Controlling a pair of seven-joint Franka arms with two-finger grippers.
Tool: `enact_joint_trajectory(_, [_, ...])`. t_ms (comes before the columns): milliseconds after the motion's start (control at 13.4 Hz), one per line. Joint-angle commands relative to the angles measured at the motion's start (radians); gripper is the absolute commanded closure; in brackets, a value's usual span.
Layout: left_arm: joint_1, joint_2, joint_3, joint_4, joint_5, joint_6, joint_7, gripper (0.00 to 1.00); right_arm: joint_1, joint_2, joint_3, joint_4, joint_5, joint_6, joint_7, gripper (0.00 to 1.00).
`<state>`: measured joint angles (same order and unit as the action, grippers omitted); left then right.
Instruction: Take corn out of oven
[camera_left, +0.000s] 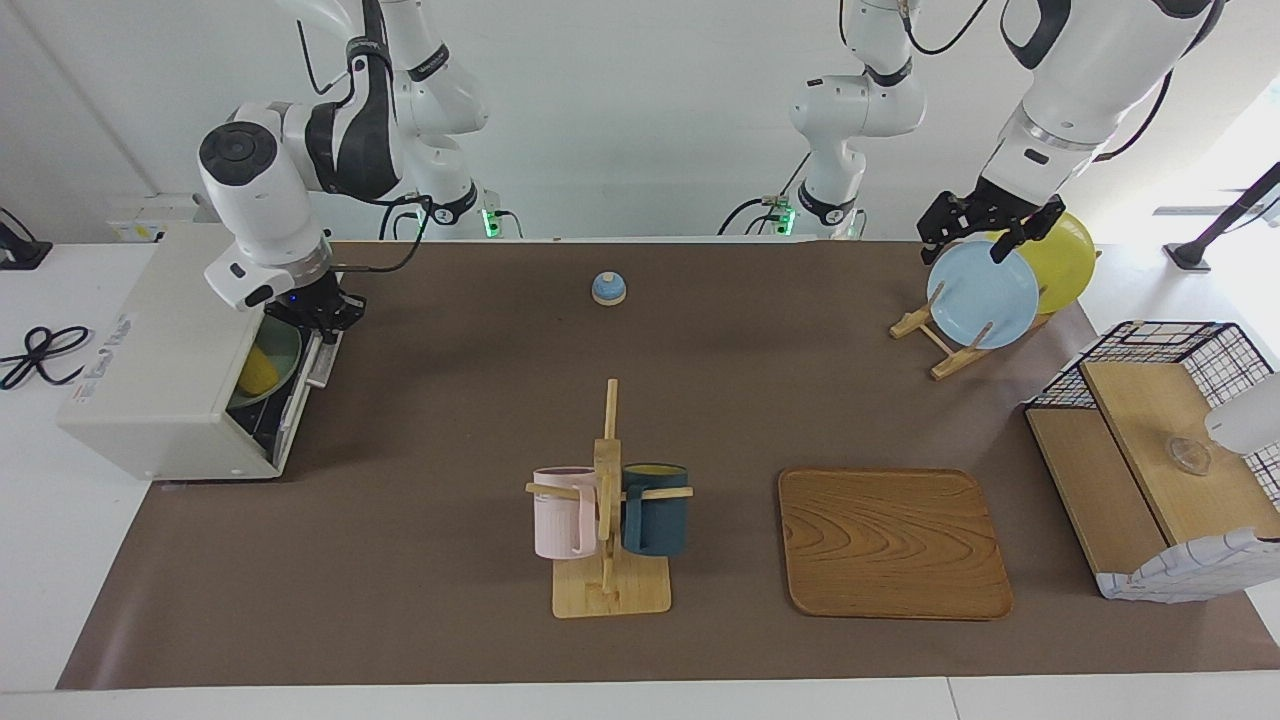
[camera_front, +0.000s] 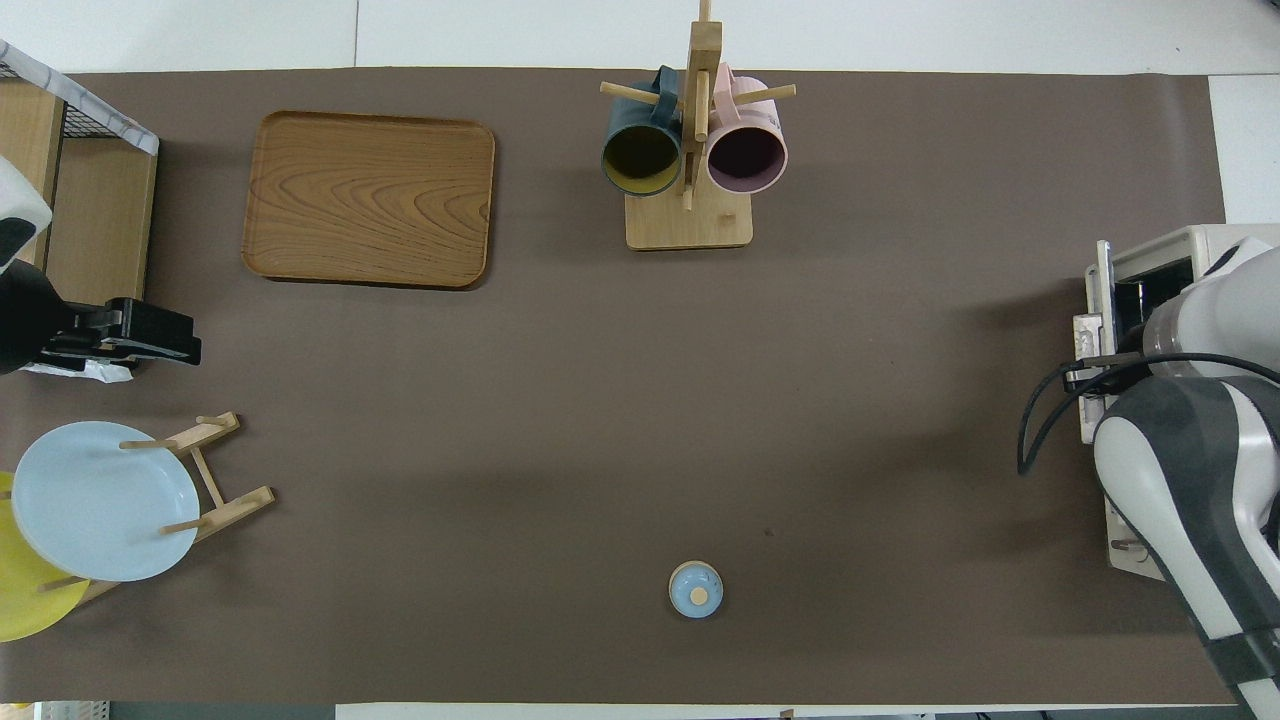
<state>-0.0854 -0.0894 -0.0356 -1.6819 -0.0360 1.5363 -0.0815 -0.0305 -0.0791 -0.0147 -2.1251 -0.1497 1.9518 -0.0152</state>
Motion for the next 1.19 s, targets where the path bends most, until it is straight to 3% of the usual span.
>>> enact_joint_trajectory(0, [0.006, -0.01, -0.003, -0.007, 0.013, 0.002, 0.003, 0.0, -0.028, 0.088, -0.01, -0.036, -0.024, 0.151, 0.004, 1.0])
enact_joint_trajectory(522, [0.006, -0.01, -0.004, -0.007, 0.013, 0.002, 0.005, 0.0, 0.015, 0.12, -0.01, -0.162, -0.024, 0.364, 0.026, 1.0])
enact_joint_trajectory(1119, [-0.002, -0.01, -0.004, -0.007, 0.013, 0.005, 0.002, 0.0, 0.027, 0.245, -0.008, -0.158, -0.024, 0.472, 0.041, 1.0])
